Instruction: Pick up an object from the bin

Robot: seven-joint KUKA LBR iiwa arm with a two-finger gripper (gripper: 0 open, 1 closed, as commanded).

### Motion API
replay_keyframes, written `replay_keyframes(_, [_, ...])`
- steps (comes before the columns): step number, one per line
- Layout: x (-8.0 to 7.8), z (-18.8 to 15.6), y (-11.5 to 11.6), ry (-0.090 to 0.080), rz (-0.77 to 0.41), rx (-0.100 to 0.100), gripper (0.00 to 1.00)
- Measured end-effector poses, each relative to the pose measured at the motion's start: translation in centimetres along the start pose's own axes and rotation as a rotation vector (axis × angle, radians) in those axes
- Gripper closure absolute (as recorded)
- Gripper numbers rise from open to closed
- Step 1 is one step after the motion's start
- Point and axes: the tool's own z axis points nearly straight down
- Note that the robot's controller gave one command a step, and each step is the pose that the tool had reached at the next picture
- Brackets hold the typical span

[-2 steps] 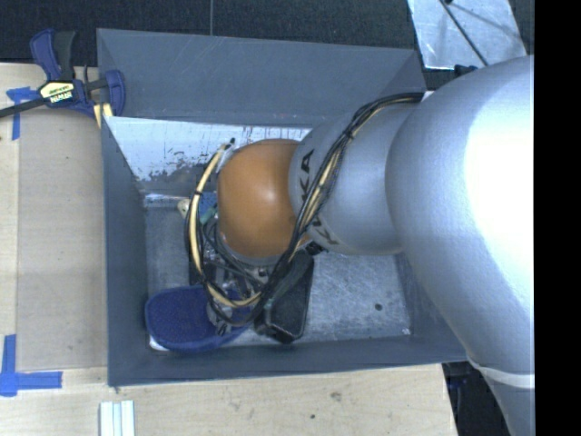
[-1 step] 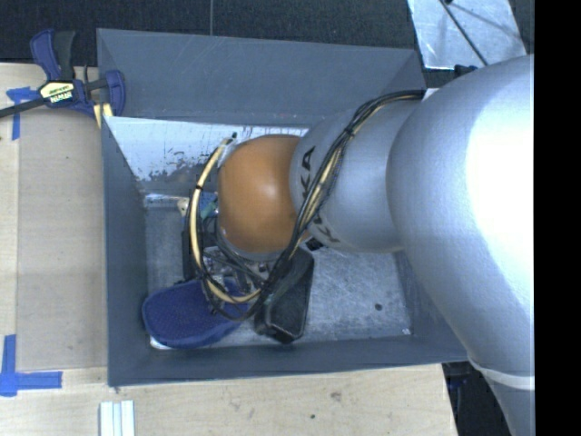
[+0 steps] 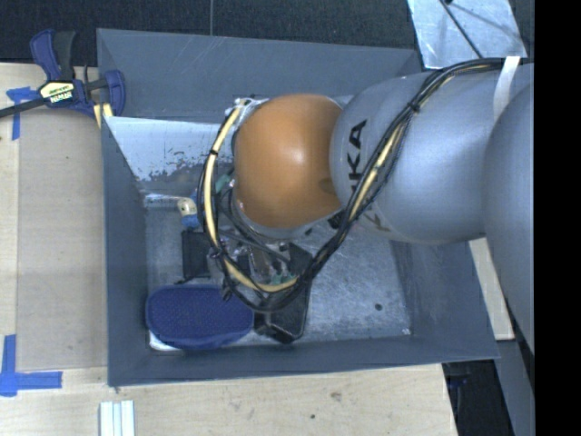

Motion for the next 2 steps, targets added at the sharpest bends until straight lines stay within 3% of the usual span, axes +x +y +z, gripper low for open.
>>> replay_keyframes(1, [0.72,4.03,0.08,0.012,0.01,0.002,1.0])
replay_keyframes(2, [0.61,3.82,0.07,0.008,0.012,0.001,0.0])
